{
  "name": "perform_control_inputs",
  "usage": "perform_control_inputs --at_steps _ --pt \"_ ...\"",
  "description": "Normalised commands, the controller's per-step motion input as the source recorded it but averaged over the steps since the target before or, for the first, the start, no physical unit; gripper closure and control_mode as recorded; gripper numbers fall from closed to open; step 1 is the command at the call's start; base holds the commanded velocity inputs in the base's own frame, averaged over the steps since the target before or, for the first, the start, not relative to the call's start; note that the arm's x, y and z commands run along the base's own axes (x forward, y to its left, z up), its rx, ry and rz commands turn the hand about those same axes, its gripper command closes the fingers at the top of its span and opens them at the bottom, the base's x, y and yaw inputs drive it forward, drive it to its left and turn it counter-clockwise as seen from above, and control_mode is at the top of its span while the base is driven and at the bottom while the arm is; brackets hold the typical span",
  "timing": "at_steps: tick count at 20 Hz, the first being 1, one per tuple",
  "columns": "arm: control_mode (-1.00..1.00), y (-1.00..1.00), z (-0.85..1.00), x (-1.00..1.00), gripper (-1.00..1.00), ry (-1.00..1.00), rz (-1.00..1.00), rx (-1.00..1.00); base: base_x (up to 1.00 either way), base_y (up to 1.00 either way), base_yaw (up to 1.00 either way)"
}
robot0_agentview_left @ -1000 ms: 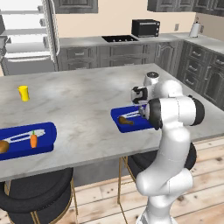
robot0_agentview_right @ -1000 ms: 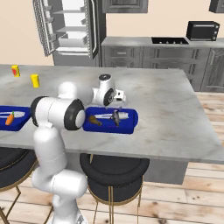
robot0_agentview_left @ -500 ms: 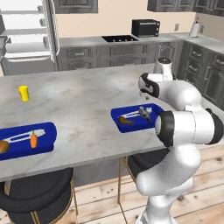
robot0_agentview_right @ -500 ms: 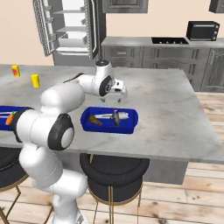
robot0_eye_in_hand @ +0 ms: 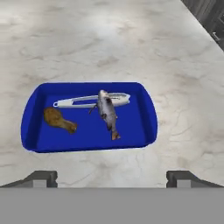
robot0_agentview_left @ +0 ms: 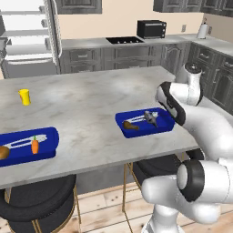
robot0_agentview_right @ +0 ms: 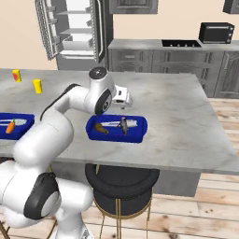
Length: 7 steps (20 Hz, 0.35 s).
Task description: Gather the carrot and potato from the fridge and place them on a tray on the dining counter. Then gather the fish and chicken drumstick from the fridge and place them on the other tray.
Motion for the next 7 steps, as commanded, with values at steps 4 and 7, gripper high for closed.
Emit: perform_control_inputs --at_steps 4,7 --pt "-1.00 0.02 0.19 -1.00 -1.00 -0.39 0.00 -0.02 0.00 0.00 0.00" --pt "-1.00 0.01 0.04 -1.00 -1.00 -0.37 0.01 -0.03 0.00 0.00 0.00"
